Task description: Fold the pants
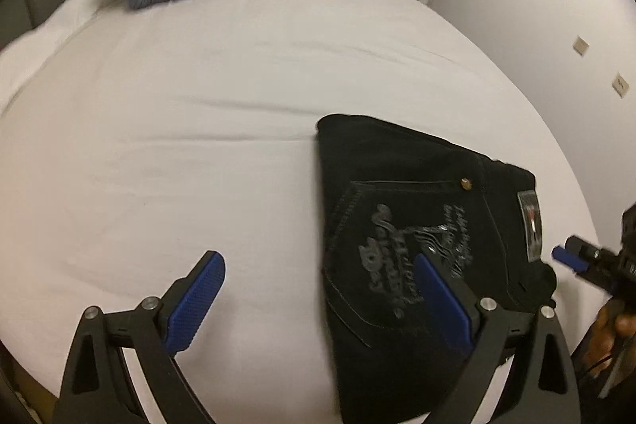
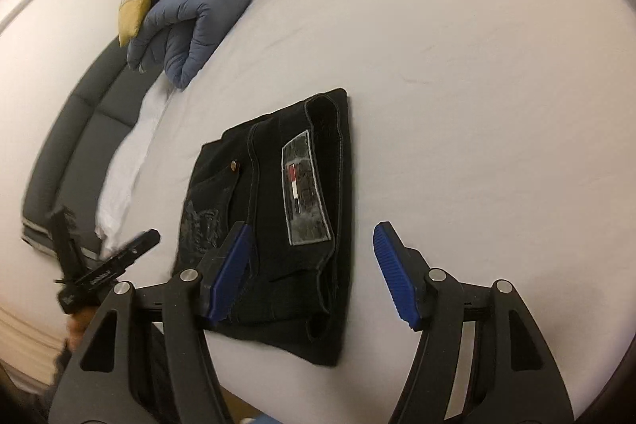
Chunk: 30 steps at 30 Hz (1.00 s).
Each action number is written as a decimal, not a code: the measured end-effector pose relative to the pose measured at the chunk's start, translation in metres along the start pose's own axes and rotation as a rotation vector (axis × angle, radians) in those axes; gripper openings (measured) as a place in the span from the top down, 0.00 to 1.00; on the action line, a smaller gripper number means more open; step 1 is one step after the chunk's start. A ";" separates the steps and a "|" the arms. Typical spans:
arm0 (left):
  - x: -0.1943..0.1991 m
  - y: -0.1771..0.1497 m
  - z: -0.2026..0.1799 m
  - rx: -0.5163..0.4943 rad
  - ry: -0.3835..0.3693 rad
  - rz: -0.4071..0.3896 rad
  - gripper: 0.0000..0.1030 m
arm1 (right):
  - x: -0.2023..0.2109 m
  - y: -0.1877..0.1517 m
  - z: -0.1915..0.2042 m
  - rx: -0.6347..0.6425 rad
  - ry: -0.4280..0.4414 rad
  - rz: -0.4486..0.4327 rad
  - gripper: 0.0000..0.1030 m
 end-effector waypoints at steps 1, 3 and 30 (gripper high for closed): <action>-0.003 0.002 0.002 0.000 -0.002 0.010 0.05 | -0.004 0.001 -0.002 -0.009 -0.001 0.004 0.38; -0.012 0.004 0.002 -0.010 -0.016 0.035 0.05 | -0.010 0.004 -0.006 -0.018 -0.002 0.015 0.38; -0.054 0.009 -0.056 -0.100 -0.129 0.217 0.60 | -0.091 0.026 -0.010 -0.030 -0.064 0.125 0.80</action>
Point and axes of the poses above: each gripper's, at about its wrist camera, not at the fingertips, and x roughly against the way its jaws point, z to its left, y to its top, the point moved 5 cm from there along -x, roughly the way its jaws point, and after that the axes turned 14 degrees about y, right-handed, at the moved point
